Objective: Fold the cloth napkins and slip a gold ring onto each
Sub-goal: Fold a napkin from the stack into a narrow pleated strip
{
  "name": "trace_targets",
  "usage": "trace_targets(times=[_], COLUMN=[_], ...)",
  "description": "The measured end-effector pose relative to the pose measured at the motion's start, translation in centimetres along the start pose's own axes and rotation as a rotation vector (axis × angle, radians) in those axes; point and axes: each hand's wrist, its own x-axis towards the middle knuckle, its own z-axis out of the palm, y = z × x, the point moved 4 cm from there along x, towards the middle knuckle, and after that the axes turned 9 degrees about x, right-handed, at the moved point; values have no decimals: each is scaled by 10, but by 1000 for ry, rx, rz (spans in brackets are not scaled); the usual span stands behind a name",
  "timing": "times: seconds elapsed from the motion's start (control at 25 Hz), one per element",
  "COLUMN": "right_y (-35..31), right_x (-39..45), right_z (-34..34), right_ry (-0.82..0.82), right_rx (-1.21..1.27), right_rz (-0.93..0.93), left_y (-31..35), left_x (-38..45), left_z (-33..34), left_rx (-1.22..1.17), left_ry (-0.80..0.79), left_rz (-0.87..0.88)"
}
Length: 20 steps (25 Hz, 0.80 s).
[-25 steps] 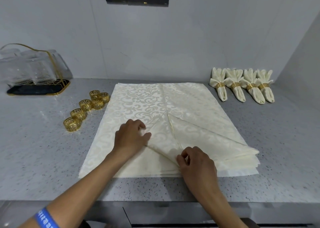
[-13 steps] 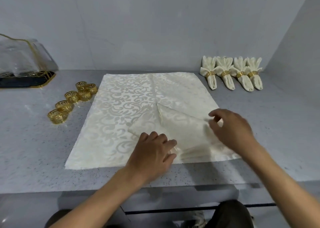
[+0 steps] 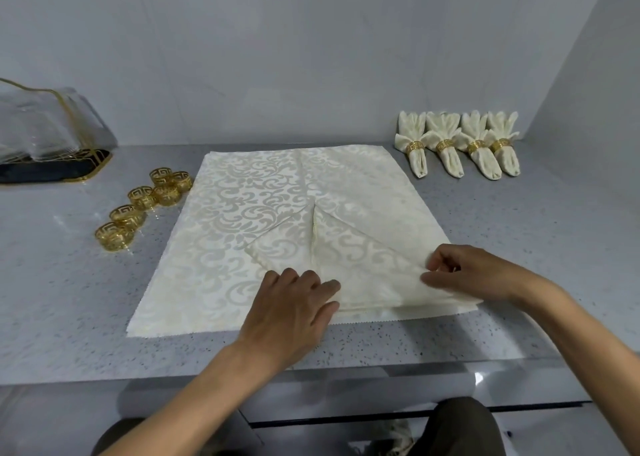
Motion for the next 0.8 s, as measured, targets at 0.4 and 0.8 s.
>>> trace_targets(times=[0.4, 0.8], right_y=[-10, -90], right_x=[-10, 80], right_z=[-2, 24], right_ry=[-120, 88], right_rx=[175, 633], right_rz=[58, -28], left_y=[-2, -1], left_x=[-6, -14], left_z=[0, -3], left_rx=[31, -44], left_ry=[-3, 55], left_rz=[-1, -257])
